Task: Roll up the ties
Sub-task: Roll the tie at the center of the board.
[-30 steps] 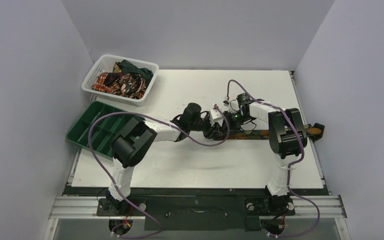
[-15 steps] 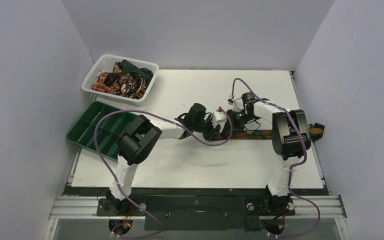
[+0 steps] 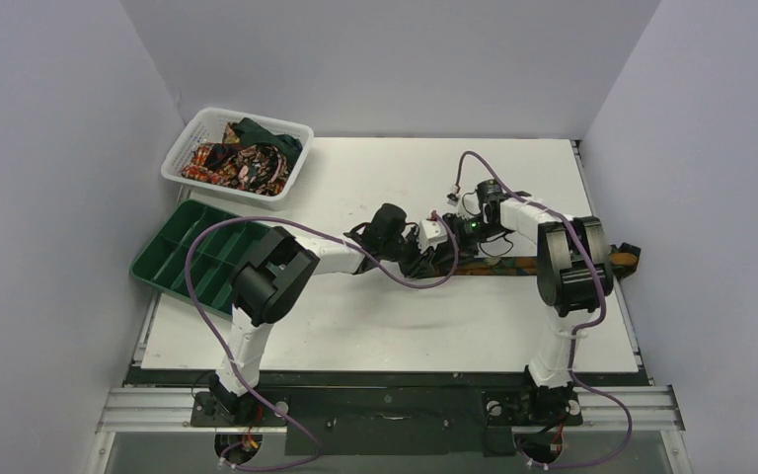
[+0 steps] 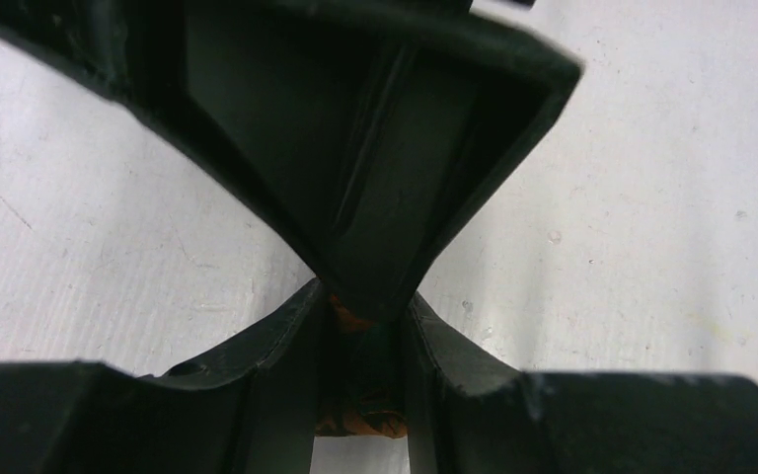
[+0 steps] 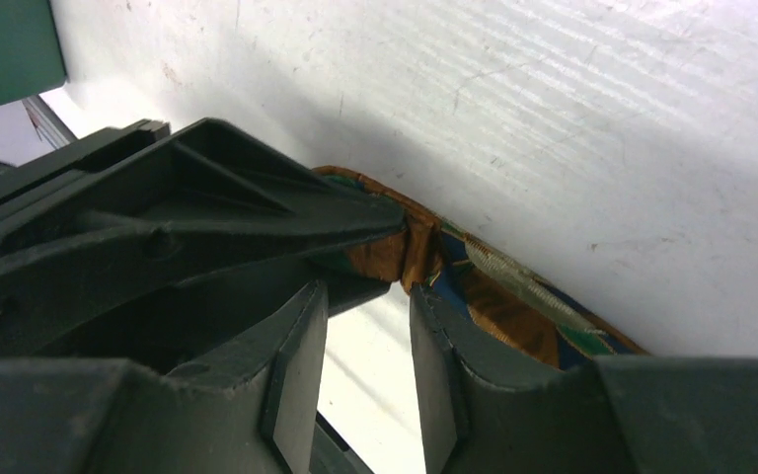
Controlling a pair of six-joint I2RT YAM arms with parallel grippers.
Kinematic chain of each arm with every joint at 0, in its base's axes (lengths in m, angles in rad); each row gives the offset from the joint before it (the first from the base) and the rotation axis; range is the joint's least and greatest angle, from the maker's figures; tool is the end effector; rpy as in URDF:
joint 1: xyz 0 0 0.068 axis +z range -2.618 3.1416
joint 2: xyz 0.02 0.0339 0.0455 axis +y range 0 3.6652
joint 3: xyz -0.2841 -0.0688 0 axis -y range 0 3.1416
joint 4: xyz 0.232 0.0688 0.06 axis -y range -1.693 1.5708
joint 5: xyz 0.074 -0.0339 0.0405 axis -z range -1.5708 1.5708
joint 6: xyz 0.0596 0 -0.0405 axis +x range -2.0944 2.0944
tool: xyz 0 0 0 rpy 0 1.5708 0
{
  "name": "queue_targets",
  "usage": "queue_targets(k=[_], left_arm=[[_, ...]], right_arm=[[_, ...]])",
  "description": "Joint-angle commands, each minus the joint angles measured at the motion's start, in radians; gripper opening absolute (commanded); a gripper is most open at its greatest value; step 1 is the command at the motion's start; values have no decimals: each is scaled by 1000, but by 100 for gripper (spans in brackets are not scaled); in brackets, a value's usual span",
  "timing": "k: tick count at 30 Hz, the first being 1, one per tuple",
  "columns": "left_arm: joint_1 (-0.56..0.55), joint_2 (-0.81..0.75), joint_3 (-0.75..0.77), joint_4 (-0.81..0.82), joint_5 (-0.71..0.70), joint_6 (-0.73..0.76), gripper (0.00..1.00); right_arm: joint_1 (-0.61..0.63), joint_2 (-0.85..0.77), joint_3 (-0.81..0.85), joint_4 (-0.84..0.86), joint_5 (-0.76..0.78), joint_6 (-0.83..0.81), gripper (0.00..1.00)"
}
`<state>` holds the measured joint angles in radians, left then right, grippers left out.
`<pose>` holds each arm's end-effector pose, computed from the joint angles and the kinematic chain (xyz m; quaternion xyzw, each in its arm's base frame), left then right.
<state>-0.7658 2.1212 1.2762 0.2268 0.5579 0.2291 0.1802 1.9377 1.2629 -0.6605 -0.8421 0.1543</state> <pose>0.3162 -0.3478 0.1497 0.5186 0.6906 -0.3528 0.3601 0.3532 0.1095 0.1701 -0.0597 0.9056 0.4181 0.0381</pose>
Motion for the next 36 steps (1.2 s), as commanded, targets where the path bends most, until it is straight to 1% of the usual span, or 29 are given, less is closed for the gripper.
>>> queue_targets(k=[1, 7, 9, 10, 11, 12, 13, 14, 15, 17, 19, 22, 24, 30, 33, 34, 36], left_arm=[[-6, 18, 15, -49, 10, 22, 28], [-5, 19, 7, -29, 13, 9, 29], [-2, 2, -12, 6, 17, -6, 35], [5, -8, -42, 28, 24, -15, 39], [9, -35, -58, 80, 28, -31, 46], [20, -49, -96, 107, 36, -40, 51], [33, -80, -117, 180, 41, -61, 58], [39, -96, -154, 200, 53, -70, 60], [50, -127, -172, 237, 56, -85, 64], [56, -164, -221, 280, 43, -91, 68], [59, -184, -263, 310, 29, -90, 69], [59, -182, -294, 329, 24, -87, 68], [58, -171, -293, 359, 24, -91, 65], [39, -97, -218, 395, 53, -85, 56], [34, -62, -166, 394, 67, -108, 44], [30, -52, -158, 387, 75, -109, 39], [20, -46, -137, 367, 83, -97, 34]], right_arm=[[30, 64, 28, 26, -13, 32, 33], [32, 126, 39, 21, 97, 7, 32], [33, 142, 42, 5, 148, -8, 26], [33, 149, 42, 2, 162, -16, 19], [33, 150, 40, -3, 190, -22, 16], [34, 154, 41, -6, 204, -34, 9], [33, 155, 40, -14, 229, -40, 6], [32, 157, 39, -17, 239, -51, 1], [31, 157, 38, -25, 258, -57, 0], [29, 159, 38, -35, 282, -67, 0], [28, 162, 40, -39, 294, -71, 0], [24, 165, 41, -44, 301, -74, 0], [21, 166, 42, -45, 303, -73, 0], [20, 176, 53, -52, 324, -71, 0], [18, 184, 59, -55, 332, -64, 0], [17, 184, 63, -55, 334, -62, 0], [18, 187, 67, -55, 326, -60, 0]])
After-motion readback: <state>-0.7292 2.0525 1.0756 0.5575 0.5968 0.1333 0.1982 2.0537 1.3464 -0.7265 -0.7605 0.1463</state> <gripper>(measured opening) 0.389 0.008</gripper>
